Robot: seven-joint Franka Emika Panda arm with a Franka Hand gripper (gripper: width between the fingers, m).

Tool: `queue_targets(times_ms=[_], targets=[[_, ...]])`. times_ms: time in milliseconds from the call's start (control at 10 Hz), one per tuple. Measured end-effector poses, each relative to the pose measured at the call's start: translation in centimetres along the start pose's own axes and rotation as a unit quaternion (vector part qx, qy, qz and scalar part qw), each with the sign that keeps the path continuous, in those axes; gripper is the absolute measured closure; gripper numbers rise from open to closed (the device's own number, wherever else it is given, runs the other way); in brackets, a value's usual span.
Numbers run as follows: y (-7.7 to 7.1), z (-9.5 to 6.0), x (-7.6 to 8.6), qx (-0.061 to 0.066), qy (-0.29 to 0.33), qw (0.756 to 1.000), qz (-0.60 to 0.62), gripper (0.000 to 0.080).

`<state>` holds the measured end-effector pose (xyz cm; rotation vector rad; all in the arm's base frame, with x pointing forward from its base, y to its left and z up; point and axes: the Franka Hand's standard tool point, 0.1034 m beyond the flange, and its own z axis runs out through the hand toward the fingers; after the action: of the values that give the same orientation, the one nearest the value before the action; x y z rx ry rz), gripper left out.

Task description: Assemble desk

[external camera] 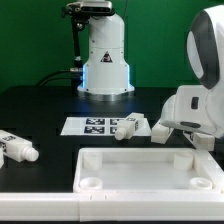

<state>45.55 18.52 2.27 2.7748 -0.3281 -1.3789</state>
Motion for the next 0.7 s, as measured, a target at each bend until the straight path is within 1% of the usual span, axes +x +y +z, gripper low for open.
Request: queue_targets(times_ms=[100, 300, 700], targets=[[-0.1, 0.2, 0.1, 0.0, -0.003, 1.0, -0.03, 0.0151], [-0.9, 0.9, 0.7, -0.001, -0.011, 0.995, -0.098, 0.0151], [-0.8, 1.2, 0.8, -0.001, -0.014, 0.995, -0.103, 0.0151]])
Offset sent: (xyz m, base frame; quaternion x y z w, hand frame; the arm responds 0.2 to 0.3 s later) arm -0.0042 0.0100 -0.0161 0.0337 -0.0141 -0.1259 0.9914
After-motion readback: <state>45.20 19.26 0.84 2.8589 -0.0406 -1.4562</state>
